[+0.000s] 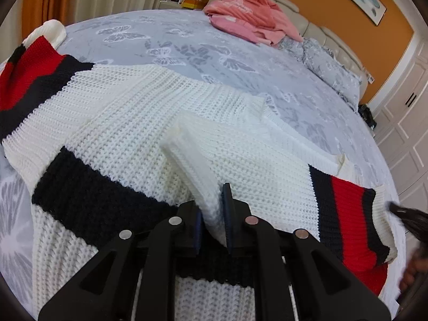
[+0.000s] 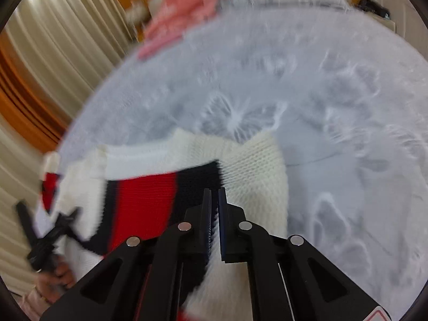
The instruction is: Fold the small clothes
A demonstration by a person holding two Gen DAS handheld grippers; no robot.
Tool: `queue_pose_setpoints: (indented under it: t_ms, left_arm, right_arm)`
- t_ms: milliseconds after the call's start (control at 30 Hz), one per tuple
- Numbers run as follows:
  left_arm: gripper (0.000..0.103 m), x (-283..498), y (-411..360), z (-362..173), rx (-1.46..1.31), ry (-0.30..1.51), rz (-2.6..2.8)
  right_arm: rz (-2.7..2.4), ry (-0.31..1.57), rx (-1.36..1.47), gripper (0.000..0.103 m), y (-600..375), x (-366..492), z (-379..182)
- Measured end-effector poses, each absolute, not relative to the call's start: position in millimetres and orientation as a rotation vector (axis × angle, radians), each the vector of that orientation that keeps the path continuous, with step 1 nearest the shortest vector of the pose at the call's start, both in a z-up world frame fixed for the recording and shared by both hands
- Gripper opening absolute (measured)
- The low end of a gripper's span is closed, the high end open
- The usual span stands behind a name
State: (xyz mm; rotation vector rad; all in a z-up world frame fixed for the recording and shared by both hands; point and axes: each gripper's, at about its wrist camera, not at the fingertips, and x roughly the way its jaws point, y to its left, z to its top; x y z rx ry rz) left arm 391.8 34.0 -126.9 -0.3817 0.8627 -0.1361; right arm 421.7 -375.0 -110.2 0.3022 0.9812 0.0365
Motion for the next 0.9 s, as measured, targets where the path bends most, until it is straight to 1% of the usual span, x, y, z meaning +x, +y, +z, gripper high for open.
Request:
queue_pose_setpoints:
  t_ms: [33, 67, 100, 133, 200, 233, 267, 300, 333, 367, 433, 500, 567, 633, 733, 833, 900]
  left_arm:
    - [0.013, 390.4, 36.1, -128.7, -0.398, 0.855, -0.144]
    - [0.014, 389.7, 40.5, -131.5, -0.431, 0.844, -0.160]
    - [0.015, 389.3, 44.5, -134.1, -0.461, 0.837, -0.174]
    - [0.015, 389.5, 48.0, -136.4, -0.489, 0.831, -0.188]
    - [0.015, 389.9, 55.4, -140.1, -0.548, 0.821, -0.214]
    - [0.015, 389.8, 57.1, -140.4, -0.560, 0.818, -0.220]
    - [0.015, 390.2, 58.9, -139.9, -0.576, 0.818, -0.227]
    - [0.016, 390.2, 60.4, -138.4, -0.589, 0.825, -0.231]
    - [0.020, 388.8, 61.5, -135.2, -0.597, 0.836, -0.236]
    - [0.026, 382.9, 64.7, -129.7, -0.600, 0.839, -0.240]
    - [0.063, 365.2, 76.5, -121.2, -0.619, 0.817, -0.236]
    - [0.078, 343.5, 97.5, -111.8, -0.654, 0.798, -0.176]
    - [0.080, 330.7, 126.0, -108.8, -0.729, 0.796, -0.132]
    - [0.081, 323.4, 163.5, -106.0, -0.815, 0.774, -0.062]
    - [0.085, 323.8, 216.3, -99.8, -0.883, 0.715, 0.090]
    - [0.085, 340.5, 276.0, -101.4, -1.004, 0.668, 0.263]
    - [0.085, 361.0, 306.5, -109.0, -1.085, 0.668, 0.356]
  right_arm:
    - [-0.024, 1.017, 0.230, 0.000, -378.2, 431.2, -125.7]
    - [-0.010, 1.007, 0.238, 0.000, -388.5, 435.4, -141.0]
    - [0.011, 0.960, 0.295, 0.000, -398.2, 432.3, -141.6]
    - [0.004, 0.956, 0.385, 0.000, -406.6, 430.0, -139.7]
    - [-0.031, 0.960, 0.433, 0.001, -404.8, 417.7, -129.7]
    - [-0.036, 0.952, 0.428, 0.007, -400.6, 406.1, -122.3]
    - [-0.038, 0.930, 0.407, 0.019, -394.9, 385.1, -113.0]
    - [-0.037, 0.910, 0.395, 0.037, -391.2, 365.0, -106.4]
    - [-0.040, 0.889, 0.386, 0.047, -388.8, 340.0, -99.8]
    - [-0.046, 0.887, 0.381, 0.059, -390.2, 327.9, -96.9]
    - [-0.042, 0.902, 0.397, 0.061, -395.9, 307.0, -96.8]
    - [-0.039, 0.940, 0.456, 0.063, -405.0, 303.2, -103.5]
    - [-0.047, 0.963, 0.523, 0.064, -410.9, 301.0, -109.5]
    - [-0.059, 0.928, 0.554, 0.064, -403.5, 288.7, -108.1]
    - [-0.086, 0.895, 0.483, 0.064, -382.4, 266.7, -106.1]
    - [-0.094, 0.890, 0.401, 0.064, -359.2, 236.4, -109.6]
    - [-0.097, 0.900, 0.382, 0.064, -349.5, 215.9, -114.5]
